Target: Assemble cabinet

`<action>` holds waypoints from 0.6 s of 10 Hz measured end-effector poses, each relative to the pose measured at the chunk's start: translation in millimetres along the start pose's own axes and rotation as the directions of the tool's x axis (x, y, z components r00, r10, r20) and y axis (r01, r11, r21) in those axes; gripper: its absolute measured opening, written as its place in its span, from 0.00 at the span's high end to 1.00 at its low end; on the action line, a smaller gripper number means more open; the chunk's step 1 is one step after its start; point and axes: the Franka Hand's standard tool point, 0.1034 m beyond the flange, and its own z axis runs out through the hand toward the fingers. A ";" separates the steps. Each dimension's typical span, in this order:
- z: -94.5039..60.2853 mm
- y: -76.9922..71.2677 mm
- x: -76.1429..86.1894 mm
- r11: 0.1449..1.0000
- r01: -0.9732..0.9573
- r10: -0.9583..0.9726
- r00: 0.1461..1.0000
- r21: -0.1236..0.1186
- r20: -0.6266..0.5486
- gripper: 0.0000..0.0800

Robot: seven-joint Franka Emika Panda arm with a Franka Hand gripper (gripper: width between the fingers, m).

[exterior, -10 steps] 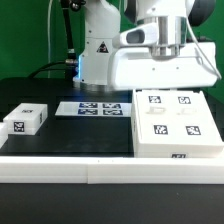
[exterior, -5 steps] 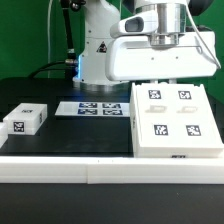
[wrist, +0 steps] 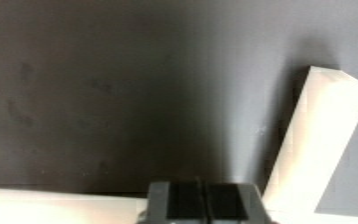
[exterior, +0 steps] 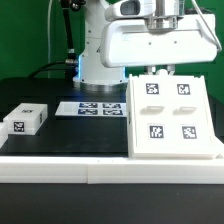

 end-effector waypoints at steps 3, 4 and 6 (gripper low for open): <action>2.7 -0.7 -2.6 1.000 0.001 -0.001 1.000 0.000 0.006 1.00; 1.8 -0.4 -2.3 1.000 0.001 -0.001 1.000 0.001 0.009 1.00; -8.6 0.7 4.2 1.000 -0.002 0.002 1.000 0.008 0.017 1.00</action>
Offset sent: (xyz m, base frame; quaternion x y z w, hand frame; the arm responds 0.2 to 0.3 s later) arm 0.0000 0.0000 0.0000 0.0000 0.0000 0.0000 1.0000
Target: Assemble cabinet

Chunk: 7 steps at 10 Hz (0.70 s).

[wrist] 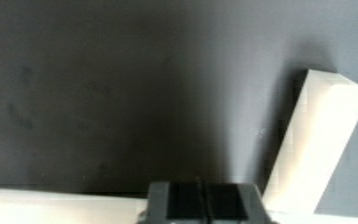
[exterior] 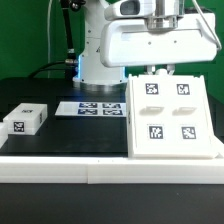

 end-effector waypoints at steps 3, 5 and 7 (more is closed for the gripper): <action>-6.9 -0.8 3.8 1.000 0.003 -0.003 1.000 0.007 0.018 1.00; -5.5 -0.8 2.4 1.000 0.003 -0.003 1.000 0.007 0.022 1.00; -3.8 0.0 0.3 1.000 0.014 -0.014 1.000 0.005 0.022 1.00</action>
Offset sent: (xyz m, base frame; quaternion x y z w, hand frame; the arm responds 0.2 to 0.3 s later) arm 0.0000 0.0000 0.0000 0.0000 0.0000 0.0000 1.0000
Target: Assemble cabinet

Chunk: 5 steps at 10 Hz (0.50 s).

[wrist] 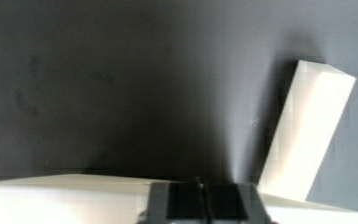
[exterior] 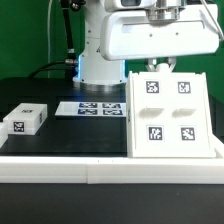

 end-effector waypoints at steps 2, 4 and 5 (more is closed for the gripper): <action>-12.6 -1.2 11.8 1.000 0.000 -0.001 1.000 0.015 0.031 1.00; -20.8 -0.5 24.4 1.000 -0.003 0.002 0.999 0.025 0.051 1.00; -19.0 -0.7 22.1 1.000 -0.003 0.002 0.999 0.025 0.053 1.00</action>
Offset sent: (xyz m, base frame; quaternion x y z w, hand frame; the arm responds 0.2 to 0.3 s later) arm 0.0294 -0.0048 0.0209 -0.0093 -0.0524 -0.0087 0.9985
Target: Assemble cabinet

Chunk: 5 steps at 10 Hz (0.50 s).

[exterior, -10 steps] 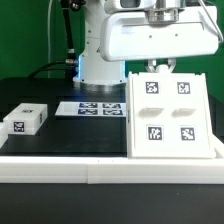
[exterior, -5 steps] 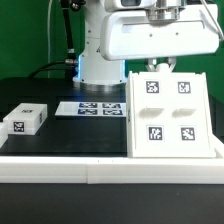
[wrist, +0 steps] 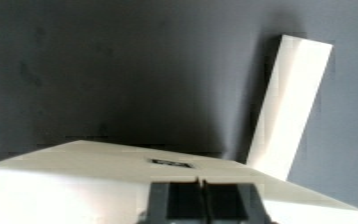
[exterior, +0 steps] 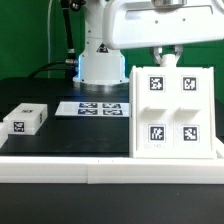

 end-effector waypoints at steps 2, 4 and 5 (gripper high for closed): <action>0.3 0.0 -0.5 1.000 0.000 0.000 1.000 0.000 0.001 1.00; 3.3 3.5 -6.9 1.000 0.015 -0.015 1.000 -0.003 0.001 1.00; -5.0 6.9 -5.1 1.000 0.012 -0.012 1.000 0.000 0.005 1.00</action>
Offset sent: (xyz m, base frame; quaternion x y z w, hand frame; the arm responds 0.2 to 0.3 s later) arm -0.0188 -0.0144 -0.0109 -0.0120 0.0345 -0.0339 0.9988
